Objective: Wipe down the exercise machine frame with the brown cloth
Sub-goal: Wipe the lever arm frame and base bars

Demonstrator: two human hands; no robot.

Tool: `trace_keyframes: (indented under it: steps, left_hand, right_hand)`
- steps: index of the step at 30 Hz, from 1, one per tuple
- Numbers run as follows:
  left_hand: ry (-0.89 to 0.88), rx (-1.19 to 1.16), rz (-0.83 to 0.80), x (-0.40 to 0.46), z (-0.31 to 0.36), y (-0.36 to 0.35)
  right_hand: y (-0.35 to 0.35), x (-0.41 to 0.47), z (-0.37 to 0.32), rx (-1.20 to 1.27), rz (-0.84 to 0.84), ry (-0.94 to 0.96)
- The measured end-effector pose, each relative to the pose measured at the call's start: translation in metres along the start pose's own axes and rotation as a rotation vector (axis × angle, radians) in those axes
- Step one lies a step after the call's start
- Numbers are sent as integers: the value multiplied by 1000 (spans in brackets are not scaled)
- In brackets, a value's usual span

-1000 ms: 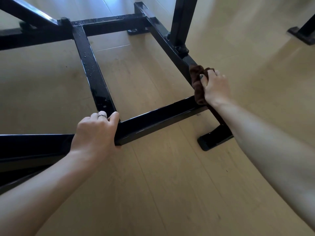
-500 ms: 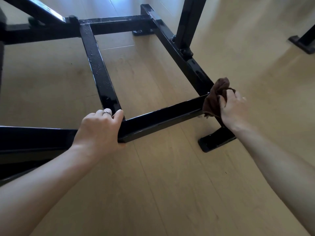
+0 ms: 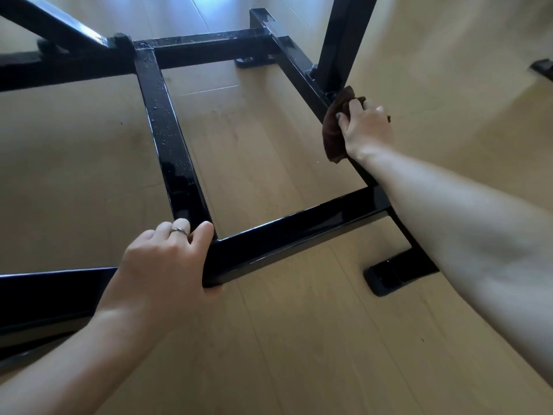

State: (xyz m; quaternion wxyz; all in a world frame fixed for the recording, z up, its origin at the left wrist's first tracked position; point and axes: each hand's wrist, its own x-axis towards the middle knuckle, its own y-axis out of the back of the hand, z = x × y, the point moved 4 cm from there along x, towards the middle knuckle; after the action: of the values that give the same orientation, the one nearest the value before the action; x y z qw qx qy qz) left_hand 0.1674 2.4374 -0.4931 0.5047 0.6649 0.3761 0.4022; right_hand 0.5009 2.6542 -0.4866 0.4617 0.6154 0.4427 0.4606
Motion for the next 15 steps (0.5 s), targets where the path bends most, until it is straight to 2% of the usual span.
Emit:
trace_keyframes:
  steps: [7,15]
  left_hand:
    - [1,-13,11,-1,3,4]
    - [29,83,-114,-3,5,14]
  right_hand:
    - [7,-11,6,5,-50,20]
    - [30,-112,59,-55,41,-72]
